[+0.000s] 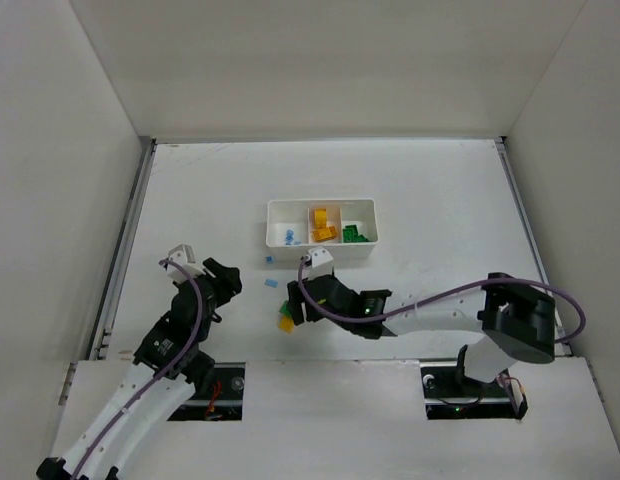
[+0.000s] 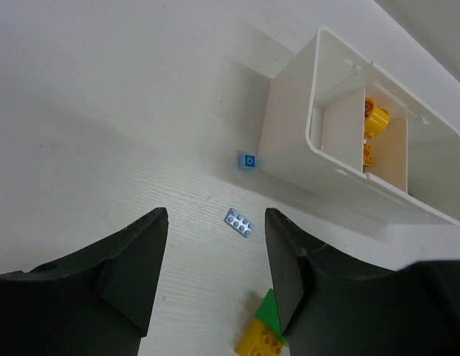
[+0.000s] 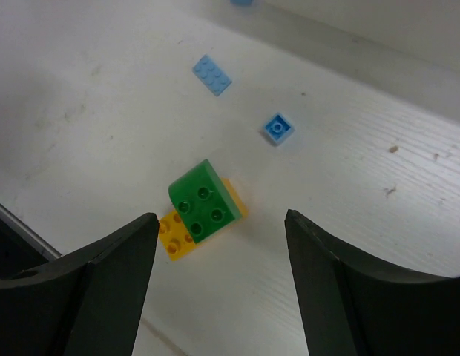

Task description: Sort the legos into containers by color

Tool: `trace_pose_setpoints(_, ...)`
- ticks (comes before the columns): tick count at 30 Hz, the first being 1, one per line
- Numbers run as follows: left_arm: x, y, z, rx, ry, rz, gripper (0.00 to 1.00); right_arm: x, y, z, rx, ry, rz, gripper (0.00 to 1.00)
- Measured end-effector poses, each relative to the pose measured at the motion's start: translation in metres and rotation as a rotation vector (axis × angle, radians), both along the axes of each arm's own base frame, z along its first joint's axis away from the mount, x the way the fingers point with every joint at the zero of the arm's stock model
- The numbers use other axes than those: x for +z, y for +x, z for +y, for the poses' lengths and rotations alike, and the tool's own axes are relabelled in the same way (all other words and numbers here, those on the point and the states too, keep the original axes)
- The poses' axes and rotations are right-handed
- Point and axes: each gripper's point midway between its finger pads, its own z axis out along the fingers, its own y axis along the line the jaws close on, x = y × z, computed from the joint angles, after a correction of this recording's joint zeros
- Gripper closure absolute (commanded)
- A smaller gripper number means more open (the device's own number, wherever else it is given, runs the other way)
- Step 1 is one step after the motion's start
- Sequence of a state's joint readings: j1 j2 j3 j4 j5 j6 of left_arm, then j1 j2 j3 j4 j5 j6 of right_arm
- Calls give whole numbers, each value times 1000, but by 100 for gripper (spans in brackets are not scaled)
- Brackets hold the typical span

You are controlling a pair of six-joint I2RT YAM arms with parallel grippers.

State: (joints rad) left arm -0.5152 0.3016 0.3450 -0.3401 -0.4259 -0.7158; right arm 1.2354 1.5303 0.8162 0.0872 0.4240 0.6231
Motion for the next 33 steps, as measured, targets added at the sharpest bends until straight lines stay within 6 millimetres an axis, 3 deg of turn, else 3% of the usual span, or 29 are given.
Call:
trace_pose_setpoints(7,-8,-2,-15,-62,-13,26,48,-19,-3,25,85,-69,9,32)
trace_pose_setpoints(12,-19,-2,-25,-98,-18,66,49,-25,-6,28,125,-104,15,37)
trace_pose_setpoints(19,-19,-1,-30,-115,-35,64,49,-41,-14,27,171,-152,48,44)
trace_pose_setpoints(25,-19,-1,-32,-124,-41,70,49,-44,-14,29,188,-173,51,73)
trace_pose_setpoints(33,-21,-4,-43,-169,-58,85,48,-33,-9,21,144,-161,27,77)
